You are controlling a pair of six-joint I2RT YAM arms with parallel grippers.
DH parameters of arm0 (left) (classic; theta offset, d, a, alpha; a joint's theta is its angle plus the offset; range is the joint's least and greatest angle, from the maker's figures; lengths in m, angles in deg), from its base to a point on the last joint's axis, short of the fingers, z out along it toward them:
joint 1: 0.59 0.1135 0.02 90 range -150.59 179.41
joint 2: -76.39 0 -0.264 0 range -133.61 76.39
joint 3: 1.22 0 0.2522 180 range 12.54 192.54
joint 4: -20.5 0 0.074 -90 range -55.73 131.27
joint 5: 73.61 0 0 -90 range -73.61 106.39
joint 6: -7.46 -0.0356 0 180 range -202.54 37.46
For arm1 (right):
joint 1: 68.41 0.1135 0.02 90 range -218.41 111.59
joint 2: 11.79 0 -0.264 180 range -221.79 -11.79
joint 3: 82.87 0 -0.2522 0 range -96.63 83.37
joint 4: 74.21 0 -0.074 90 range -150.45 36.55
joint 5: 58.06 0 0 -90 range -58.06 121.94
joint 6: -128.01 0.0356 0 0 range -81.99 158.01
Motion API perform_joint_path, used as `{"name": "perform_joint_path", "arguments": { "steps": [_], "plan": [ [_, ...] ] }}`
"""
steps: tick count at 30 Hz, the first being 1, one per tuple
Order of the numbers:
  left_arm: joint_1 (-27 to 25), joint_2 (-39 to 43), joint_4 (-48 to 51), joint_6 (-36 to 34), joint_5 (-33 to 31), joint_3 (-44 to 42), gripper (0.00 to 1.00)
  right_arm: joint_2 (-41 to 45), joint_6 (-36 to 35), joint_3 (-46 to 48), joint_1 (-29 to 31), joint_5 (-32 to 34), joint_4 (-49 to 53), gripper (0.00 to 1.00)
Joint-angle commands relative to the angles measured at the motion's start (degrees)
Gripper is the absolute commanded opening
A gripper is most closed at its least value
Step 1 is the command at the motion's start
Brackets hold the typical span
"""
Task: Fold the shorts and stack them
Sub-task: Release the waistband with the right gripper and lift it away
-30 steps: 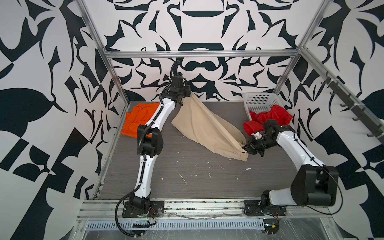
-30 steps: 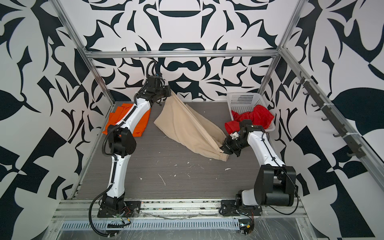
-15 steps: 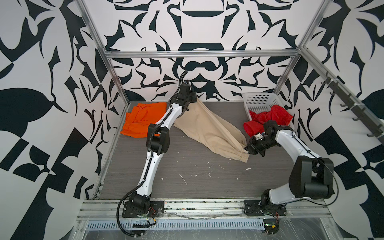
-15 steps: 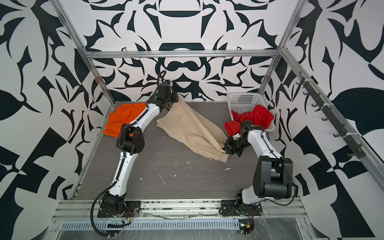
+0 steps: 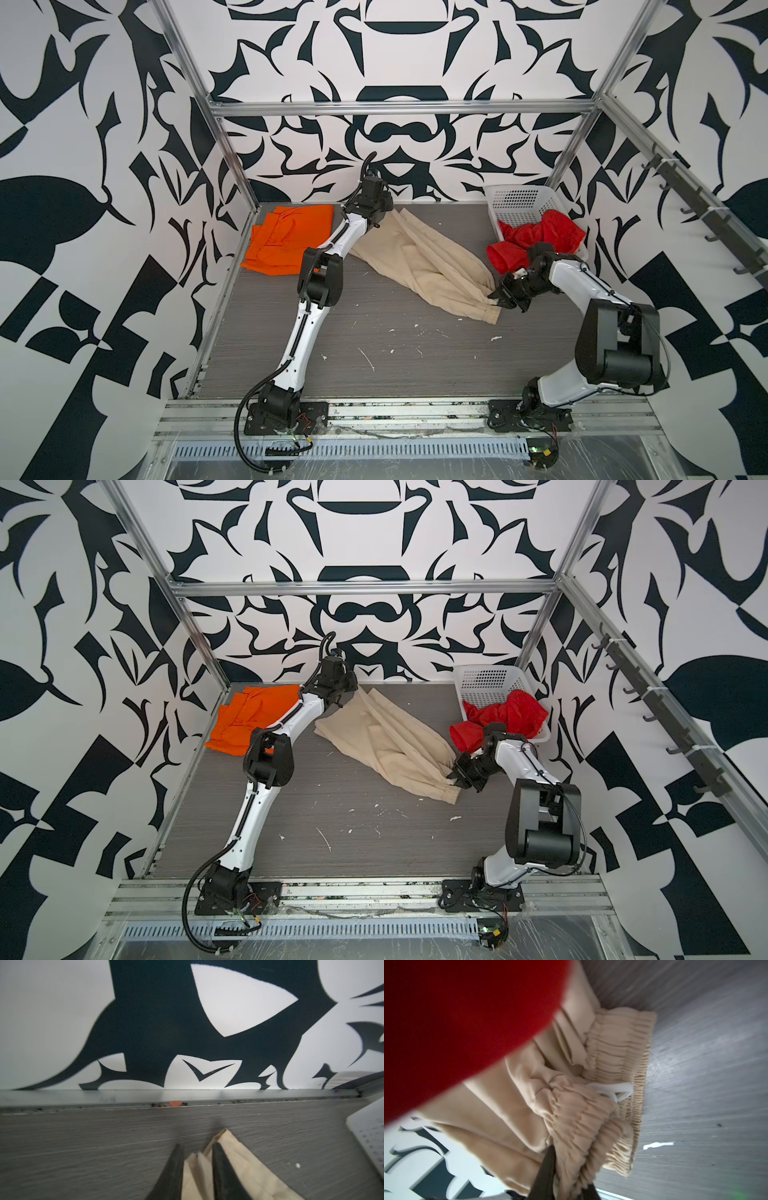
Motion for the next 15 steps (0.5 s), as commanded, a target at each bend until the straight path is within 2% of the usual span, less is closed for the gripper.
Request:
{"name": "perform_joint_path", "arguments": {
  "steps": [1,4,11,13,15],
  "plan": [
    [0.5,2.9,0.2,1.2,0.1,-1.2,0.48,2.1,3.2,-1.3,-0.3,2.5,-2.6,0.39],
    [0.5,9.5,0.5,2.3,2.3,-9.1,0.58,4.6,3.5,-3.5,-0.4,6.2,-1.5,0.50],
    [1.1,26.8,1.8,5.1,11.7,-33.5,0.56,13.8,-0.1,-10.4,0.0,17.7,6.2,0.54],
    [1.3,30.2,1.5,8.0,14.6,-40.4,0.54,16.7,-1.8,-11.7,1.6,20.7,7.5,0.54],
    [1.4,32.0,1.4,10.0,16.9,-45.2,0.53,18.3,-2.7,-12.2,5.6,22.1,7.4,0.53]
  ]
}}
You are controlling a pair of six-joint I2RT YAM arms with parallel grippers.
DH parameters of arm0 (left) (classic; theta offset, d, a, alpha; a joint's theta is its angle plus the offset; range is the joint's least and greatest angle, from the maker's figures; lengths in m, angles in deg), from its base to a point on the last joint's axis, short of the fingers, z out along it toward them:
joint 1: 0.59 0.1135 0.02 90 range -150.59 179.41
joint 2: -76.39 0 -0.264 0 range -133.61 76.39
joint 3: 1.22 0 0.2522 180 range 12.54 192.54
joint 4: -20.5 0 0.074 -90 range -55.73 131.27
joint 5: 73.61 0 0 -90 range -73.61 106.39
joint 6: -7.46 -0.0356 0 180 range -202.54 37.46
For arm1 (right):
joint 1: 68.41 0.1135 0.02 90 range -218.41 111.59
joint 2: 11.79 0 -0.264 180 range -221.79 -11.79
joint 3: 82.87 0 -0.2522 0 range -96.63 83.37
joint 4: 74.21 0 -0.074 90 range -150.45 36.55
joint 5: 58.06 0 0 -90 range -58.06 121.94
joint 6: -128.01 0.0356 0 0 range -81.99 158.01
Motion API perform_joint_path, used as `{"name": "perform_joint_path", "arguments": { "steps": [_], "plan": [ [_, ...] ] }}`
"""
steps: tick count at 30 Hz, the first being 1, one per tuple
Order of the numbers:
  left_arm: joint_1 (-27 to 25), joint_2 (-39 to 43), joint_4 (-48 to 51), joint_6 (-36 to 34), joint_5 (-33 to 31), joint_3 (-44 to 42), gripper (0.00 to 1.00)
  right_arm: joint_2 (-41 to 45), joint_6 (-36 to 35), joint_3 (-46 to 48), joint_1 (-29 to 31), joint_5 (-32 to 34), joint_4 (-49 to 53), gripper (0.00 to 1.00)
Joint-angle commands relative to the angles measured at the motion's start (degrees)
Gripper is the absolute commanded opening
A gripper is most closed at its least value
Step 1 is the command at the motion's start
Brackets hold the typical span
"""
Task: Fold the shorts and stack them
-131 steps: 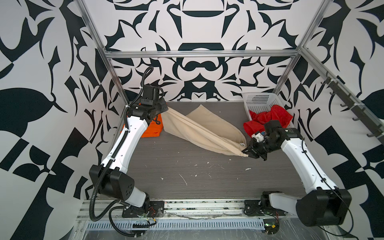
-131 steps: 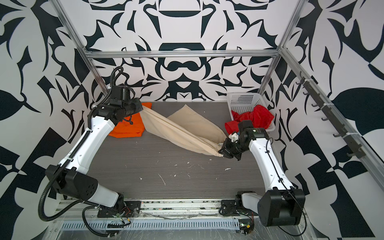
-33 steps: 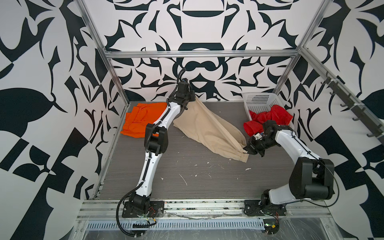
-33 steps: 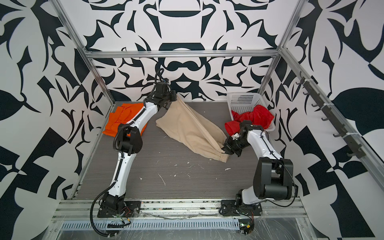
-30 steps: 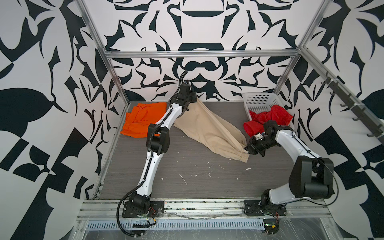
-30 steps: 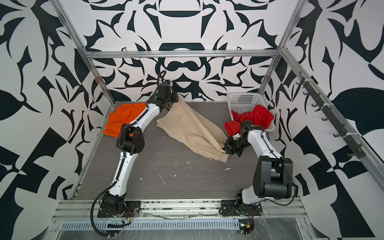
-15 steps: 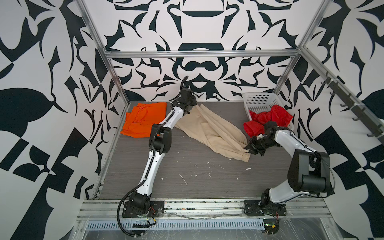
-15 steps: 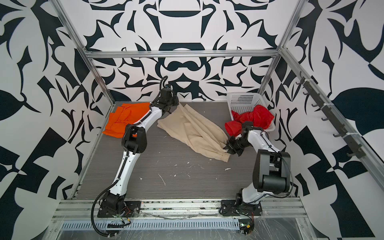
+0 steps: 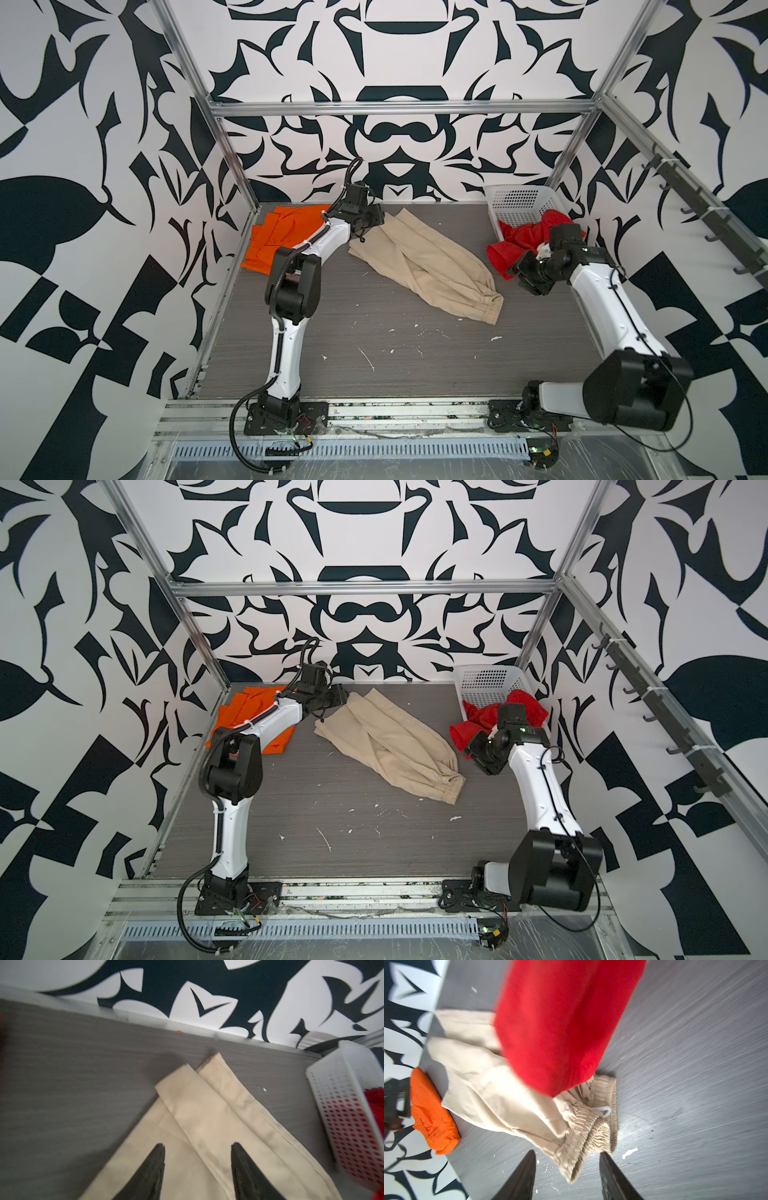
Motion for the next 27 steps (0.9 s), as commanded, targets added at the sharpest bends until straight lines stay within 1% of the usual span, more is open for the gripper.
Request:
{"name": "perform_joint_path", "arguments": {
  "steps": [1,3,6,9,10,13,17,21,24,27],
  "plan": [
    [0.3,2.9,1.1,4.2,6.1,-6.8,0.53,2.8,-2.6,-2.0,6.9,6.1,2.9,0.53],
    [0.4,3.2,2.1,5.0,5.6,-9.6,0.52,2.2,-1.8,-1.6,13.7,6.8,0.0,0.52],
    [0.6,2.6,2.2,5.6,5.6,-12.7,0.51,-1.7,-1.0,-1.7,23.8,7.5,-6.1,0.52],
    [0.7,1.1,2.8,4.9,3.8,-13.6,0.50,-8.3,-1.1,-3.8,31.2,7.3,-11.2,0.52],
    [0.8,0.5,3.1,4.8,3.2,-13.5,0.47,-10.9,-1.4,-4.4,32.9,6.5,-13.2,0.51],
    [0.9,-1.7,5.0,4.5,2.3,-12.4,0.44,-18.1,-1.9,-7.2,35.5,4.1,-16.8,0.51],
    [0.9,-3.0,8.2,3.1,0.7,-12.3,0.42,-27.1,-3.1,-11.5,36.1,1.5,-19.9,0.51],
    [1.1,-1.6,9.9,2.1,-0.9,-15.0,0.40,-34.9,-5.2,-17.0,36.1,0.6,-19.8,0.51],
    [1.1,1.0,9.7,2.0,-1.6,-19.0,0.40,-39.9,-6.5,-20.6,35.8,-0.6,-19.1,0.51],
    [1.2,3.6,9.5,2.0,-2.3,-23.0,0.40,-43.3,-6.2,-22.1,35.0,-2.5,-20.8,0.51]
  ]
}}
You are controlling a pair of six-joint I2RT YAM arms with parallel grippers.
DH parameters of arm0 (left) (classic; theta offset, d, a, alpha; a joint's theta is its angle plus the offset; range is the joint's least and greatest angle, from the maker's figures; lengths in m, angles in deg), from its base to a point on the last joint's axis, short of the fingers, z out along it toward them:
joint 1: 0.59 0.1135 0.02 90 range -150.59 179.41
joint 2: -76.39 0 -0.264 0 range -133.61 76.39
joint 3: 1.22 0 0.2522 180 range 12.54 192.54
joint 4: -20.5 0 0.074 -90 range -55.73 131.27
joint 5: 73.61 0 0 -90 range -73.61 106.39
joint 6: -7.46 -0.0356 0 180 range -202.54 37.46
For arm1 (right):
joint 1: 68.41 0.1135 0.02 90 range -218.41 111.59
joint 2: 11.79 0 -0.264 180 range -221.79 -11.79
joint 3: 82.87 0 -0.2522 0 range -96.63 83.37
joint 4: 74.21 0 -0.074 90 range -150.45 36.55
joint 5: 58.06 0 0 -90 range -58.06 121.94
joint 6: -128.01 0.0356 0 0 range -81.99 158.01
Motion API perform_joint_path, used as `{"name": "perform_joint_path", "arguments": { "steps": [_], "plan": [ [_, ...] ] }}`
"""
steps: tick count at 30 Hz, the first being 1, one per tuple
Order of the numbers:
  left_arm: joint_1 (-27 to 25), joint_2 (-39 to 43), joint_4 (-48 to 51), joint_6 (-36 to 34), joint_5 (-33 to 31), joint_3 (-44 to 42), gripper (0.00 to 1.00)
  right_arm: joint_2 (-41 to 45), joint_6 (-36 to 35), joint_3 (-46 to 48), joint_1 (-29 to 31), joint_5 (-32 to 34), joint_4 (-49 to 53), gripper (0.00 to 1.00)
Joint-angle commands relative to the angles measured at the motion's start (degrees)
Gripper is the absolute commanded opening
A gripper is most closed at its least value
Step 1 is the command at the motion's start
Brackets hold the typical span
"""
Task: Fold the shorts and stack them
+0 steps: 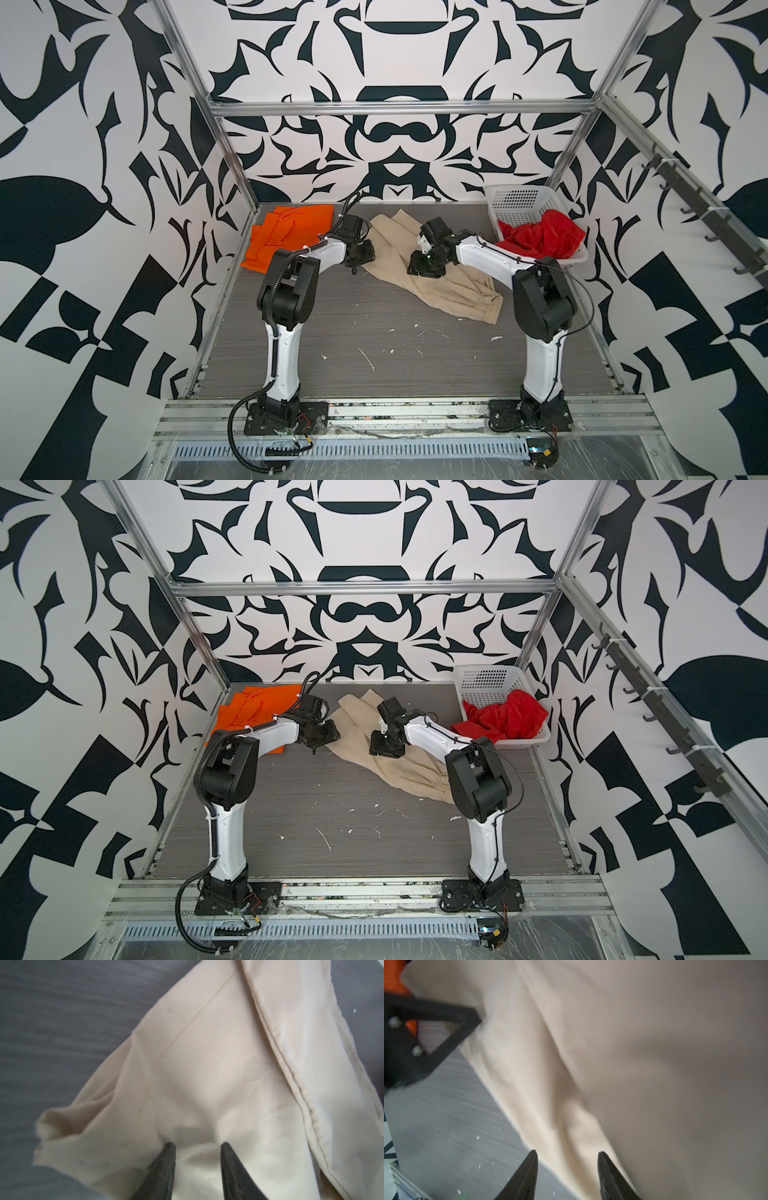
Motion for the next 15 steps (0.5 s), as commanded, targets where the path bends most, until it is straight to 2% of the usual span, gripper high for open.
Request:
{"name": "perform_joint_path", "arguments": {
  "steps": [1,5,12,15],
  "plan": [
    [0.4,1.8,5.6,-0.6,-3.1,-5.7,0.40,-1.4,-1.1,-2.7,-1.1,-2.3,-1.9,0.51],
    [0.7,2.6,5.2,-0.2,-3.6,-8.1,0.40,-4.0,0.0,-4.4,-4.2,0.0,-3.2,0.51],
    [0.7,2.6,5.7,0.0,-3.1,-7.4,0.41,-6.5,-2.9,-11.7,-13.3,10.3,-1.2,0.51],
    [0.7,2.7,5.7,0.0,-2.8,-7.2,0.41,-6.8,-3.3,-13.5,-17.6,10.1,-1.6,0.51]
  ]
}}
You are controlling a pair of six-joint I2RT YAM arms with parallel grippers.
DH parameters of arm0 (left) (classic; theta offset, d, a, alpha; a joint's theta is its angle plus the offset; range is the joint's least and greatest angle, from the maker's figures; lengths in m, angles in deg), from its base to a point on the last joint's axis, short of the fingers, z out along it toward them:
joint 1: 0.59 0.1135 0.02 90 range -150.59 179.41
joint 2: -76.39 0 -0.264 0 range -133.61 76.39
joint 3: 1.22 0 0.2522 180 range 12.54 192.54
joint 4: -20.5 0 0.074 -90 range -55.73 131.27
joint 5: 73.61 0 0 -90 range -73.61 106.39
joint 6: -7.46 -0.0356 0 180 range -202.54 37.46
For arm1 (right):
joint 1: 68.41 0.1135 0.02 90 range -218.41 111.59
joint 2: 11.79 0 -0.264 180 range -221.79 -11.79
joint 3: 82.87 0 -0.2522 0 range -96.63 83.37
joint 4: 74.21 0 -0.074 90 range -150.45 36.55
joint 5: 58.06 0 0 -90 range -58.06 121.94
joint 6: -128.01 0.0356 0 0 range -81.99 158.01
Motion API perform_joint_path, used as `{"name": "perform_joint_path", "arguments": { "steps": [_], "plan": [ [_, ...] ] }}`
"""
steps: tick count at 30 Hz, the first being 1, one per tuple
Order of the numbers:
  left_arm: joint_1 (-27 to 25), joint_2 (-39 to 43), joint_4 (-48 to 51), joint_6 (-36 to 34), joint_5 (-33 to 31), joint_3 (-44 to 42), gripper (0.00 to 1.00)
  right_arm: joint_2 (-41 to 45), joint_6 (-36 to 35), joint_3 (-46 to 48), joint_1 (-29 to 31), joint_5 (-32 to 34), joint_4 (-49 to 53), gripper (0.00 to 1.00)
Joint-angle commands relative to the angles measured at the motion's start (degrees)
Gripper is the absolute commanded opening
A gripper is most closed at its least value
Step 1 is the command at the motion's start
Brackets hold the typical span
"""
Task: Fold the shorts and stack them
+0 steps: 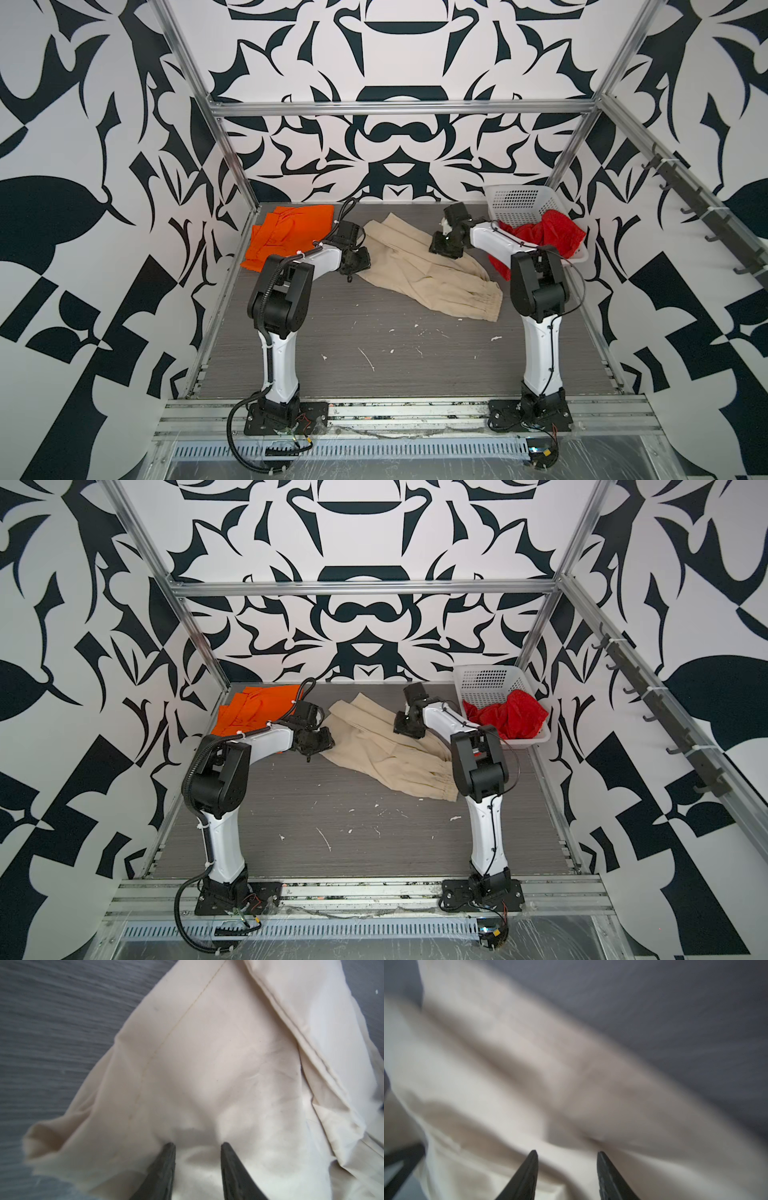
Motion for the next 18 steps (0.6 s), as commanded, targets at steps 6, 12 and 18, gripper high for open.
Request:
{"name": "perform_joint_path", "arguments": {
  "steps": [6,12,18],
  "plan": [
    [0.5,1.9,4.4,0.6,2.8,-1.1,0.40,8.2,-5.6,0.9,-4.5,-3.7,-0.7,0.50],
    [0.3,4.8,1.6,2.6,8.2,2.6,0.39,19.0,-13.3,12.5,3.3,-4.3,-0.3,0.51],
    [0.1,-0.2,0.7,2.4,9.0,8.1,0.37,24.7,-20.4,20.4,6.5,0.8,-1.2,0.66]
  ]
}}
